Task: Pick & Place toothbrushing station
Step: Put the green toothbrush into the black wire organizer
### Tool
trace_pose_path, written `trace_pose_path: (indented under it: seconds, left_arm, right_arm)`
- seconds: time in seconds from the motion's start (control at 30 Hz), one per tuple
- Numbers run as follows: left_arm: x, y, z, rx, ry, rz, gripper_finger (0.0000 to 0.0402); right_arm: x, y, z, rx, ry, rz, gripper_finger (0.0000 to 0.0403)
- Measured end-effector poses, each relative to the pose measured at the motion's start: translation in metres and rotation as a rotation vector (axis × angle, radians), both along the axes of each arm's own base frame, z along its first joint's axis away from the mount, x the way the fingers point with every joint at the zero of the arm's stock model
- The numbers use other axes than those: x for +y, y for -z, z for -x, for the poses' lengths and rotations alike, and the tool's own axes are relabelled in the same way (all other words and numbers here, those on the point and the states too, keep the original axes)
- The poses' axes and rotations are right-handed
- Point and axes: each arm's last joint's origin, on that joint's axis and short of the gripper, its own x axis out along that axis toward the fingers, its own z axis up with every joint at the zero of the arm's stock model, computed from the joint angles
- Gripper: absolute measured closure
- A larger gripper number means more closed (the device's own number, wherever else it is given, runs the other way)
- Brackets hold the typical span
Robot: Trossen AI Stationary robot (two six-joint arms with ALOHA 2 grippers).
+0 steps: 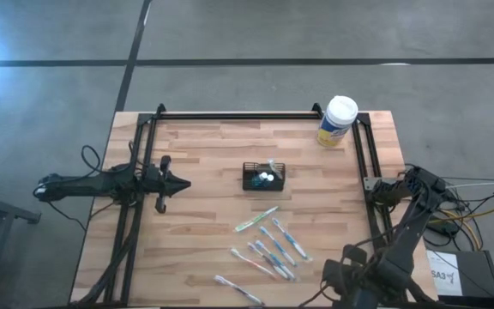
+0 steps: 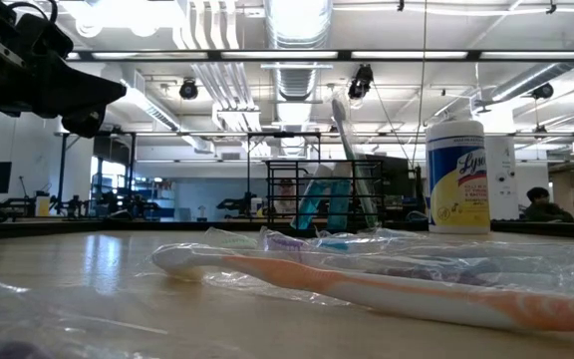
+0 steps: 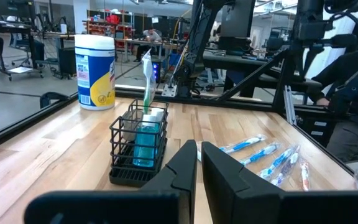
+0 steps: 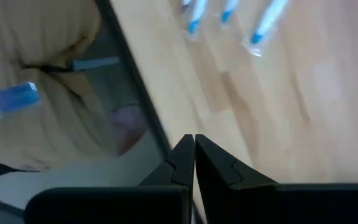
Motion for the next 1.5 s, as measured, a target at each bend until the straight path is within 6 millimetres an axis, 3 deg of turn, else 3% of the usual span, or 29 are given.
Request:
trace_pose_path:
  seconds: [0.4, 0.77, 0.97, 1.17, 1.3, 1.4, 1.5]
  left_arm:
    - [0.000, 0.000, 0.000, 0.000, 0.001, 0.005, 0.0374]
    - [0.000, 0.000, 0.000, -0.001, -0.001, 0.027, 0.0374]
    - [0.000, 0.000, 0.000, -0.001, 0.001, 0.031, 0.0374]
    - [0.000, 0.000, 0.000, -0.001, 0.001, 0.031, 0.0374]
    - [0.000, 0.000, 0.000, -0.001, 0.000, 0.031, 0.0374]
    - [0.000, 0.000, 0.000, -0.001, -0.002, 0.060, 0.0374]
    - [0.000, 0.000, 0.000, -0.001, -0.003, 0.080, 0.0374]
  right_arm:
    - [0.003, 0.015, -0.003, -0.037, 0.030, -0.003, 0.0384]
    - [0.004, 0.017, -0.009, -0.126, 0.074, 0.000, 0.0282]
    - [-0.003, 0.035, -0.009, -0.134, 0.170, 0.065, 0.0246]
    - [-0.008, 0.059, -0.010, -0.249, 0.220, 0.149, 0.0239]
    - [-0.017, 0.075, -0.010, -0.192, 0.278, 0.173, 0.0239]
    - [-0.023, 0.086, -0.007, -0.125, 0.266, 0.197, 0.0239]
    - [-0.028, 0.094, 0.000, -0.210, 0.180, 0.313, 0.0244]
